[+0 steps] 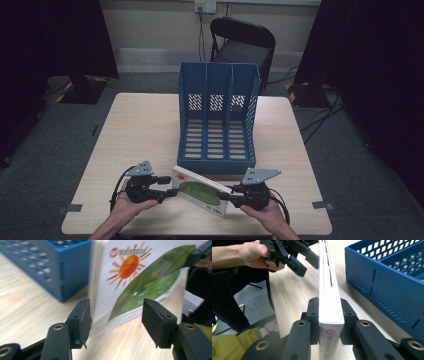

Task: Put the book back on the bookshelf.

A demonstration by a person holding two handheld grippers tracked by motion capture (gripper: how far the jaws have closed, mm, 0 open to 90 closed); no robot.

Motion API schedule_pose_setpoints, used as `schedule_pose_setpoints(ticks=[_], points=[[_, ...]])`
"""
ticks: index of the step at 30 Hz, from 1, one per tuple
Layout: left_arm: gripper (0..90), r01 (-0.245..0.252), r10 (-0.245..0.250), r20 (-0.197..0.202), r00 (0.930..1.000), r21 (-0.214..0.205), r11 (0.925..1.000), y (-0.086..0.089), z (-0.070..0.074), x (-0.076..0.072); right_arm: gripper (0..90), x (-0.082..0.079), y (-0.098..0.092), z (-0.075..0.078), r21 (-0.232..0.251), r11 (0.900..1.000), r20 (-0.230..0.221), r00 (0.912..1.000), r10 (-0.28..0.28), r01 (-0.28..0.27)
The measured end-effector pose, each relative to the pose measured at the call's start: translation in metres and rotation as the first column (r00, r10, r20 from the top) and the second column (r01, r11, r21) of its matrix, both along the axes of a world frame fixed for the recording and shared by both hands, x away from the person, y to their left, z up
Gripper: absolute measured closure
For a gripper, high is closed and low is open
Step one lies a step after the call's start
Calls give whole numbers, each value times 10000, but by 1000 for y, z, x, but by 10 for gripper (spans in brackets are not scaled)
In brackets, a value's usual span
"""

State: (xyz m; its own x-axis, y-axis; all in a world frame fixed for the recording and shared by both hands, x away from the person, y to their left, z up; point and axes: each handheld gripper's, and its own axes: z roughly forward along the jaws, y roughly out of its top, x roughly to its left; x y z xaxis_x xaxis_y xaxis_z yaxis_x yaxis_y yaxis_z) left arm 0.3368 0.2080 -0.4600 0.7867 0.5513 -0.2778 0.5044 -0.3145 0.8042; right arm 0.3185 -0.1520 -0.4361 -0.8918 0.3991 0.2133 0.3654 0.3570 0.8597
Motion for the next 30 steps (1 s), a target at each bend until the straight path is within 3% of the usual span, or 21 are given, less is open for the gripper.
schedule_pose_setpoints(ticks=[3, 7, 12, 16, 20, 21, 24, 28, 30], points=[[390, -38, 43, -173, 9998, 254, 9997, -1, -5, 3, 715, -3, 1, -1, 94, 9999, 28, 9999, 101, -101], [380, 304, -279, -389, 9989, 639, 9975, -9, -10, 5, 675, -11, 6, -2, 59, 9989, 61, 9989, 468, -468], [413, 532, -503, -371, 9980, 792, 9954, -16, -13, 7, 639, -14, 11, -8, 39, 9990, 31, 9991, 434, -434], [406, 598, -570, -279, 9980, 1128, 9918, -21, -15, 7, 531, -12, 20, -19, -323, 9973, -355, 9973, 650, -661], [408, 531, -503, -290, 9983, 1083, 9927, -22, -15, 7, 438, -15, 28, -21, -430, 9987, -104, 9996, 253, -257], [409, 505, -479, -263, 9985, 1093, 9927, -22, -15, 8, 438, -15, 29, -22, -453, 9986, -159, 9995, 264, -271], [411, 489, -467, -227, 9987, 1085, 9929, -23, -15, 7, 459, -19, 33, -23, -612, 9981, 293, 9995, 126, -108], [380, 783, -765, -195, 9969, 1272, 9888, -27, -15, 4, 607, -18, 36, -23, -389, 9990, 391, 9990, 213, -198], [383, 793, -773, -202, 9968, 1255, 9889, -28, -15, 4, 620, -16, 38, -24, -295, 9994, 426, 9989, 196, -183]])
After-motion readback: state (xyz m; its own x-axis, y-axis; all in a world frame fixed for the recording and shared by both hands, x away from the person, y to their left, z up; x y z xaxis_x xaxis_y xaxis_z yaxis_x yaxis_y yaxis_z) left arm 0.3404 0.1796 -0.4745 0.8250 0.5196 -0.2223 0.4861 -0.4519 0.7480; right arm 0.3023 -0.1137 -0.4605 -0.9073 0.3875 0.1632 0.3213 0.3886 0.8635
